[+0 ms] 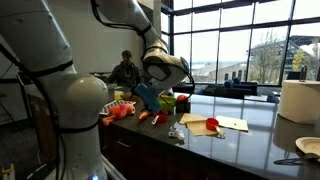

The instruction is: Pour the contents in the orange object inside the bowl

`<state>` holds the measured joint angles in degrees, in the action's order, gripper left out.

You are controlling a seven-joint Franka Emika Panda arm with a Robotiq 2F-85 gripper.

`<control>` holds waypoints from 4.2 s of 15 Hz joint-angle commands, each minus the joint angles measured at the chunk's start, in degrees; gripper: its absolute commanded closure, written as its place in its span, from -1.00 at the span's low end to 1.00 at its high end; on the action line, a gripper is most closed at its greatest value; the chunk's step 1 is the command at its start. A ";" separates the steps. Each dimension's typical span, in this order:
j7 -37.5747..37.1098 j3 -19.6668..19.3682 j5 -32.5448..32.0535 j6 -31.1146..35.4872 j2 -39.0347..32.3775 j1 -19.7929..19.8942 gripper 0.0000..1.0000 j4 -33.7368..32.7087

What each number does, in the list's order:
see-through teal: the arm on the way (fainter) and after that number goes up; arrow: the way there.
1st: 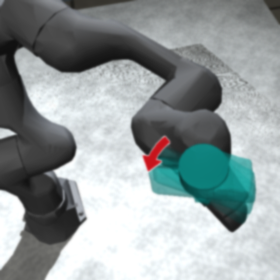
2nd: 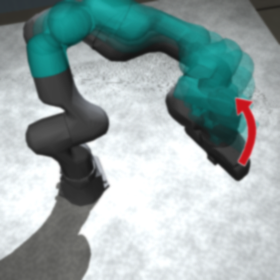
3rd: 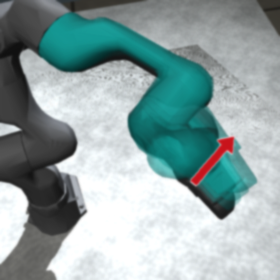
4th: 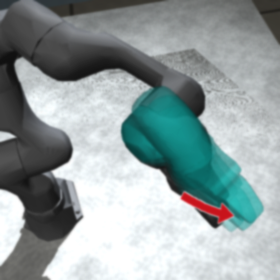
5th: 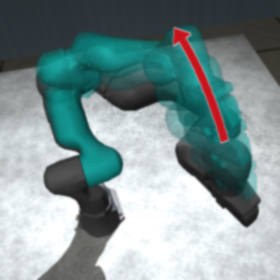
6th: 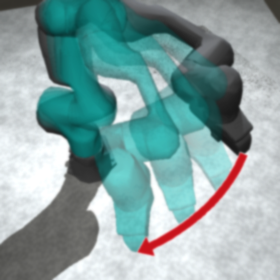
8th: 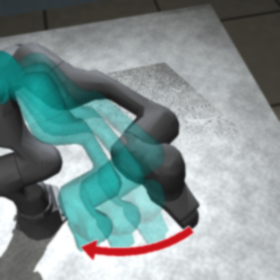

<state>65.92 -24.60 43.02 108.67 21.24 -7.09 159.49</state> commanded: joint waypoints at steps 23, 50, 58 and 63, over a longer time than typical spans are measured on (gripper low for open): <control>7.96 14.91 0.89 -7.27 -9.16 10.30 -1.00 -4.67; 20.04 9.48 8.28 -9.66 -28.11 20.52 -1.00 -20.44; 21.30 11.32 9.10 -11.40 -31.65 20.45 -1.00 -21.41; 21.76 12.23 9.40 -12.30 -33.16 20.41 -1.00 -21.48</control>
<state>86.38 -13.20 50.96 98.04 -10.52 12.38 138.73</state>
